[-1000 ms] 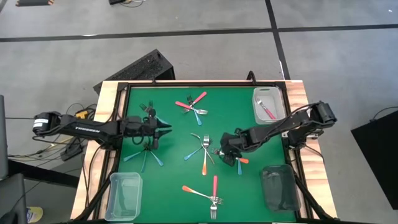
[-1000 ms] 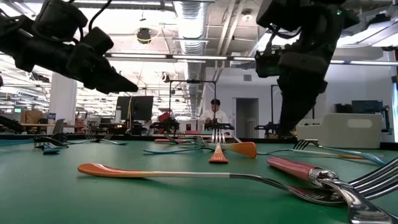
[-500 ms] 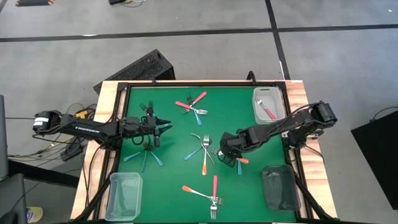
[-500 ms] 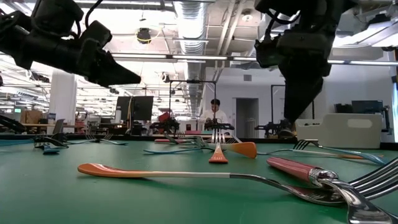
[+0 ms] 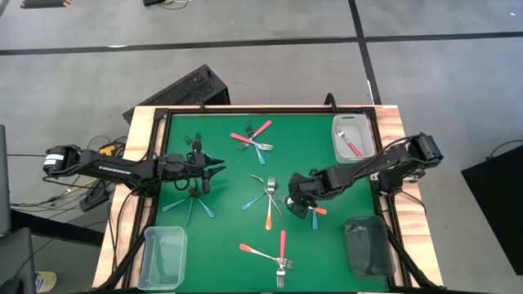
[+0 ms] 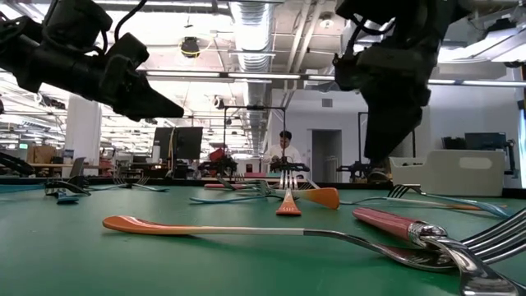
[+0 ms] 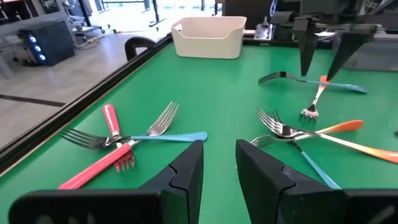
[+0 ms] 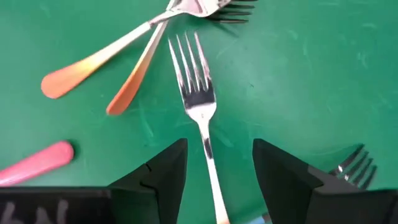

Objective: Sort silverware by color (type)
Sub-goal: Put the orange fork into the transparent bin

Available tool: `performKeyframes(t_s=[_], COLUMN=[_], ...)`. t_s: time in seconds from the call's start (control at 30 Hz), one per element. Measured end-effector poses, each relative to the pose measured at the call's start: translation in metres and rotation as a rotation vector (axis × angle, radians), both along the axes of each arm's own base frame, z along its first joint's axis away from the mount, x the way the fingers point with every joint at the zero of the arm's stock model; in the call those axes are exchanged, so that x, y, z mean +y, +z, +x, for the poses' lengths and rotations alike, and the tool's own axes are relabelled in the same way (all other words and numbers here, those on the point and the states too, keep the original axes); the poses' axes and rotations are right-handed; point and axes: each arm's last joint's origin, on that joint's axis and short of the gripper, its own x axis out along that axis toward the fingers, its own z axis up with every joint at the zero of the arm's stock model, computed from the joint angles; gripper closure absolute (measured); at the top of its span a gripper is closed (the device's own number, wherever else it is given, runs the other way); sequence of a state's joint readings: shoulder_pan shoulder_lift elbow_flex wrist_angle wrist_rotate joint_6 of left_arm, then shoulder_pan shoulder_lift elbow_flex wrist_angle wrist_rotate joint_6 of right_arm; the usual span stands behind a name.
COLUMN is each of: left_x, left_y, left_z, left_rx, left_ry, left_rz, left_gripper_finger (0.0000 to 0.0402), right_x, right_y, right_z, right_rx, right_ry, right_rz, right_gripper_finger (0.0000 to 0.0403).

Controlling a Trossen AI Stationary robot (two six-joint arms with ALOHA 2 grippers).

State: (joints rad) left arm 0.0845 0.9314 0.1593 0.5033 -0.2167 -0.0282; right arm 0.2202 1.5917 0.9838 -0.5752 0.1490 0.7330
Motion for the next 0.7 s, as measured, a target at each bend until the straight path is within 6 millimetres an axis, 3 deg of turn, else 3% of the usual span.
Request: performKeyframes(t_s=[0.37,0.5,0.7], left_x=[0.000,0.000,0.000], left_y=[-0.001,-0.001,-0.001], left_z=[0.000,0.000,0.000], left_rx=[0.002,0.002,0.003], left_ry=[0.012,0.014,0.015], left_rz=[-0.017,-0.016,-0.016], left_gripper_finger=[0.0317,0.0317,0.0317], right_x=[0.011,0.009,0.007], right_y=[-0.044,-0.050,-0.052], right_z=[0.007,0.010,0.012], right_rx=[0.151,0.168,0.181], right_ry=[0.040,0.045,0.038], right_rz=[-0.026,-0.034,-0.035], right_gripper_finger=[0.0219,0.0227,0.0285])
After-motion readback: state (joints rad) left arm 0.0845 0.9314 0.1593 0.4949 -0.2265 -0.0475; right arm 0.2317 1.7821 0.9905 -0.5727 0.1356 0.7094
